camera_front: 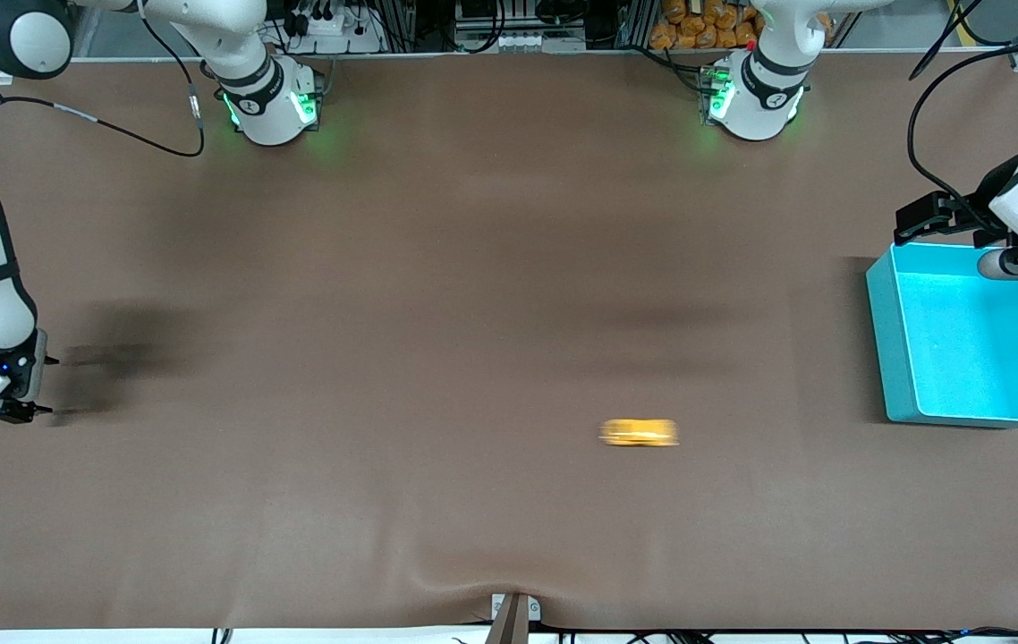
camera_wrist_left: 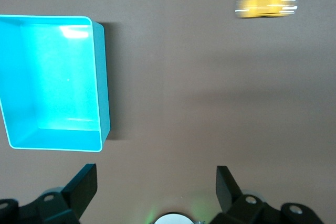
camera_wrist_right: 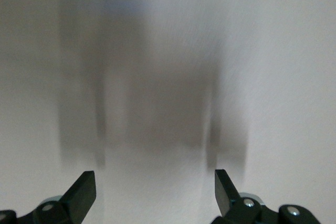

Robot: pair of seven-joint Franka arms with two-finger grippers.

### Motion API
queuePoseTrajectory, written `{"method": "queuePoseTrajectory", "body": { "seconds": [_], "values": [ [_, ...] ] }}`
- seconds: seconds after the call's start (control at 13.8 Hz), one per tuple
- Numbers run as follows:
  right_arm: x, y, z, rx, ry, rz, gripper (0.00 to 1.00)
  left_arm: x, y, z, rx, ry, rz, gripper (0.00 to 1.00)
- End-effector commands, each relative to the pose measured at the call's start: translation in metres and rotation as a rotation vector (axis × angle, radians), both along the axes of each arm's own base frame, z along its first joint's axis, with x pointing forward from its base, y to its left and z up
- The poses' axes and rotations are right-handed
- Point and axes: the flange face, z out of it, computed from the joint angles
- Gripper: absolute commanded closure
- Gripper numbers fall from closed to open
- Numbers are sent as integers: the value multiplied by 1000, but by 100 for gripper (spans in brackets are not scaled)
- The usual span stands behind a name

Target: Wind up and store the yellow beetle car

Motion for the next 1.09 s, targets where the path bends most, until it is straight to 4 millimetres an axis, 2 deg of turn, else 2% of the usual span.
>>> {"method": "queuePoseTrajectory", "body": {
  "seconds": [0.0, 0.36, 1.01],
  "values": [
    [4, 22, 31, 6, 24, 4, 0, 2, 8, -2, 19, -4, 18, 0],
    [8, 39, 40, 12, 41, -15, 0, 4, 7, -10, 20, 5, 16, 0],
    [8, 39, 43, 15, 38, -54, 0, 7, 7, -17, 25, 13, 55, 0]
  ]
}}
